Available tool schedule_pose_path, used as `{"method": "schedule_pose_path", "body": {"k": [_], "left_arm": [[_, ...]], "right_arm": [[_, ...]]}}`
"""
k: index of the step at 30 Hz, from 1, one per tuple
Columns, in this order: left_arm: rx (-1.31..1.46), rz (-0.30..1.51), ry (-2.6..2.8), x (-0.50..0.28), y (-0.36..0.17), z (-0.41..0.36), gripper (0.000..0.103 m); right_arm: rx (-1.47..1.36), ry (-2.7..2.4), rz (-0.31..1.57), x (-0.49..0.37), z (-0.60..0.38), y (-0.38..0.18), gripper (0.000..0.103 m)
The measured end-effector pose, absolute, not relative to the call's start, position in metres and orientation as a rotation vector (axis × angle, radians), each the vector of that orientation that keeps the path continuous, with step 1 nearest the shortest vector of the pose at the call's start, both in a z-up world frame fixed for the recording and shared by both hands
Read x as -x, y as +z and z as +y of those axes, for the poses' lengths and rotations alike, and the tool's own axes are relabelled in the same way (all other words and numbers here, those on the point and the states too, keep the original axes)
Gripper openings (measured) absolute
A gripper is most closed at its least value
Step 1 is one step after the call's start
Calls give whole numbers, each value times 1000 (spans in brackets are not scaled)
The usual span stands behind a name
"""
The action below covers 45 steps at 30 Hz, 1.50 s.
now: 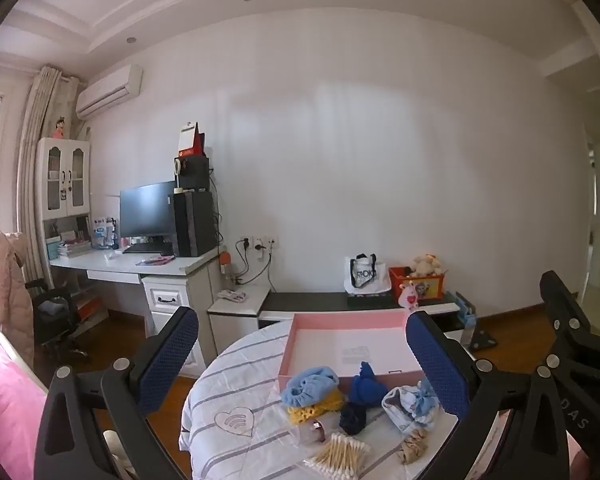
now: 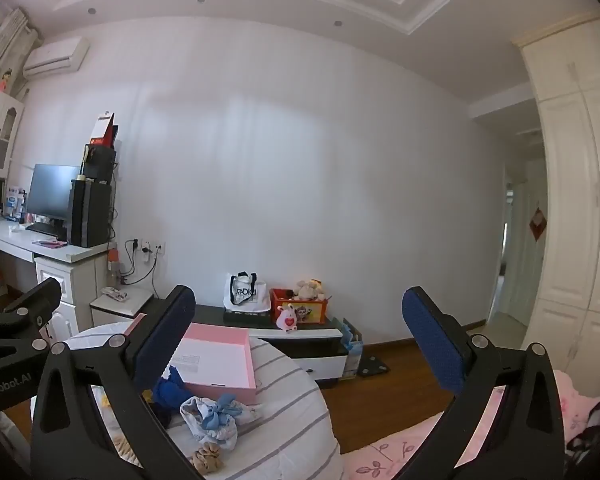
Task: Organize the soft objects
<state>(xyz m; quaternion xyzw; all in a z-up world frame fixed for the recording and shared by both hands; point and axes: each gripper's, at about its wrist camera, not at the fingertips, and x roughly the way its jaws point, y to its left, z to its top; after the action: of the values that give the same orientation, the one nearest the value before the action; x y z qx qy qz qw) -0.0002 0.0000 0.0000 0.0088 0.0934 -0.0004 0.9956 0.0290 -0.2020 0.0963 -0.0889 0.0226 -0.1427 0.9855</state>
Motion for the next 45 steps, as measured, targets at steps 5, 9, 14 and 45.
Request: {"method": "schedule_pose_path", "body": {"k": [5,9,14,45], "left_arm": [[-8,176,4,1,1,1,103],[-12,183,5,0,-2,-1,103],[-19,173,1,-3,-6,-3,103],[6,198,-19,-7,-3,5,103]], "right_arm": [[179,-285,43,-29,-202,97,103],[179,-277,42,-29,-201,92,103],[172,-276,38,-23,-202,99,103],[194,-259,40,-22,-200,98,103]]}}
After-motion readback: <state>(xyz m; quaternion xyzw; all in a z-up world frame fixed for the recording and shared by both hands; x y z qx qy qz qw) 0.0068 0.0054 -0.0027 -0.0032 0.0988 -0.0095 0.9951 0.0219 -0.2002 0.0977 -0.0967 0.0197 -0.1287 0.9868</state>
